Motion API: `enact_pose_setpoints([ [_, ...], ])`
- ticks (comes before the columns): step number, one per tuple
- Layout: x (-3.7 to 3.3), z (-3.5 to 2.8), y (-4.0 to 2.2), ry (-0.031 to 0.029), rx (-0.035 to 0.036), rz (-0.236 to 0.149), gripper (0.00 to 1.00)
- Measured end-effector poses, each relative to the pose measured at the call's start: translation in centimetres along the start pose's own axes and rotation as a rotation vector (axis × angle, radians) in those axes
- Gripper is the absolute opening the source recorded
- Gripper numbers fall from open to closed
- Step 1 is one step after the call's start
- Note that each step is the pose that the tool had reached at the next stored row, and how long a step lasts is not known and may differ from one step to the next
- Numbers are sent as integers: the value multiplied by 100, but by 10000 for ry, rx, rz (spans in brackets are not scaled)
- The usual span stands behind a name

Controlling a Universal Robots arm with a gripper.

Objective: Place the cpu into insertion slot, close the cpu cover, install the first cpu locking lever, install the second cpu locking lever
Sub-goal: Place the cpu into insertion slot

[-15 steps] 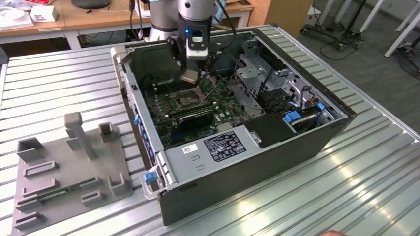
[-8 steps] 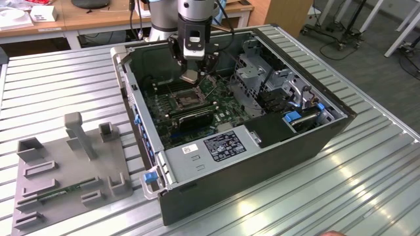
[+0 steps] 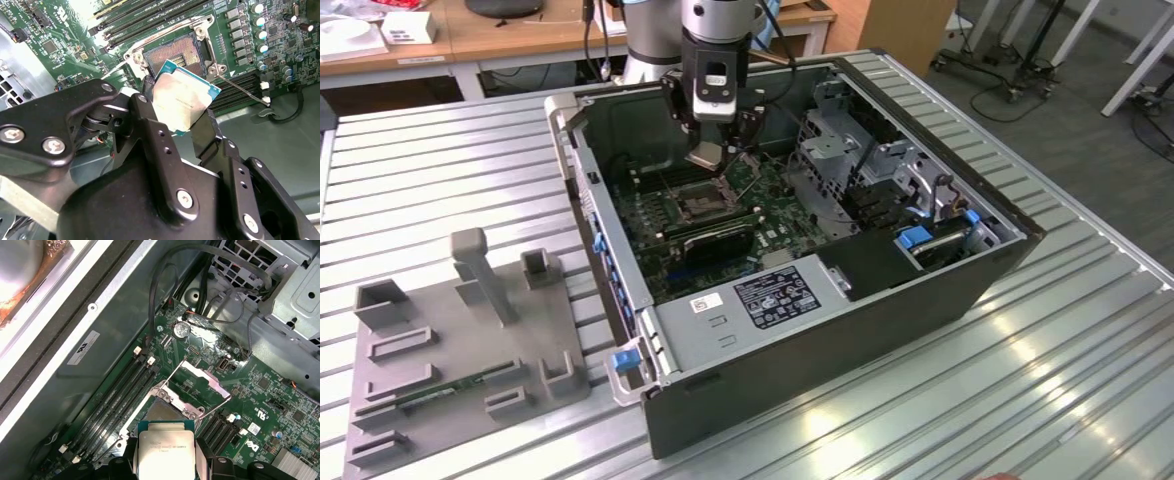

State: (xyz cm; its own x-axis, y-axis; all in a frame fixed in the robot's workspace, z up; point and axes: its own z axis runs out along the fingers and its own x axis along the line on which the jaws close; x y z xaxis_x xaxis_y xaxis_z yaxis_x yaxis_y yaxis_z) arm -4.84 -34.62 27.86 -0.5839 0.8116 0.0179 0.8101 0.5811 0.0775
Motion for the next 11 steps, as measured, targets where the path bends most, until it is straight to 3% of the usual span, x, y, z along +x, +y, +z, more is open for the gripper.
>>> enact_pose_setpoints([
  [11,0,0,0,-2,0,25,54],
])
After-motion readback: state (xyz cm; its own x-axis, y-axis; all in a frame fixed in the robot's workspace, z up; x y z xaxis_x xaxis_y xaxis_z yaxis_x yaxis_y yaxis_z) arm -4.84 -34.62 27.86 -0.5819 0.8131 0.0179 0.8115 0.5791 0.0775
